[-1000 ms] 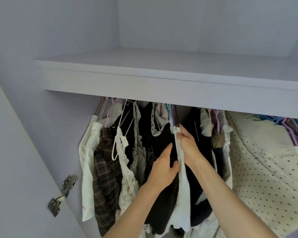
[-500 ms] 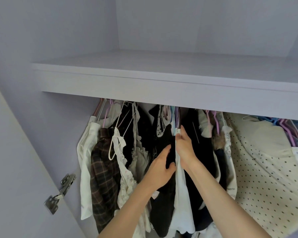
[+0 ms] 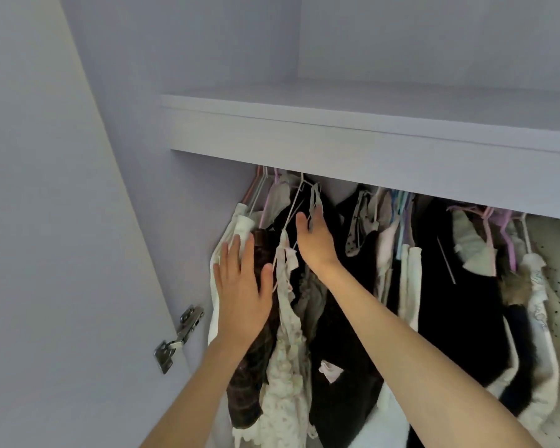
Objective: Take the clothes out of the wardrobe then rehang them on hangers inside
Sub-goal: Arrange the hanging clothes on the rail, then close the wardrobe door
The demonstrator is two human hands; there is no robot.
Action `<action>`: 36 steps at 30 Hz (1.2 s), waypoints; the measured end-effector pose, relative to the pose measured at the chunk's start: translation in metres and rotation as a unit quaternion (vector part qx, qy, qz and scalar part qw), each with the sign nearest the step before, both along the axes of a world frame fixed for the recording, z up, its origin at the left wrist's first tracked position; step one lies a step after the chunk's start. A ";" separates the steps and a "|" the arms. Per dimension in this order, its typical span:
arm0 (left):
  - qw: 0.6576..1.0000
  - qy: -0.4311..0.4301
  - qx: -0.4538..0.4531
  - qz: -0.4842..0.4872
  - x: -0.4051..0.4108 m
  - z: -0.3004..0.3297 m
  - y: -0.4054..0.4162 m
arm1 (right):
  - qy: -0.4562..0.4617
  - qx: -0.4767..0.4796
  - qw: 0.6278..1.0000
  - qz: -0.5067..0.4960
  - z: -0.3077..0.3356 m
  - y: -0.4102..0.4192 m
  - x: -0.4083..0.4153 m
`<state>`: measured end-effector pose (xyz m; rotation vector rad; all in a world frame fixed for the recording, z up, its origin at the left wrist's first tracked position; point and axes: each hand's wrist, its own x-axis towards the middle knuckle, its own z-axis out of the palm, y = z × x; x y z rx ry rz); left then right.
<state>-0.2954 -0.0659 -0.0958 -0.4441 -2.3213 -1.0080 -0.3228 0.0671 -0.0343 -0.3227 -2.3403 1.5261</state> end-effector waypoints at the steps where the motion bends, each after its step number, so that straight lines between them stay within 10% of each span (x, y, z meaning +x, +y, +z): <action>1: 0.999 -0.032 -0.005 0.010 -0.006 -0.004 -0.002 | 0.007 -0.046 0.999 -0.015 0.003 -0.004 -0.016; 20: 0.995 0.005 -0.095 0.009 -0.046 -0.042 -0.026 | 0.146 -0.045 0.986 0.065 -0.014 -0.040 -0.158; 36: 0.967 -0.074 -0.244 -0.008 -0.037 -0.016 -0.051 | 0.048 0.143 0.983 0.104 -0.039 -0.028 -0.064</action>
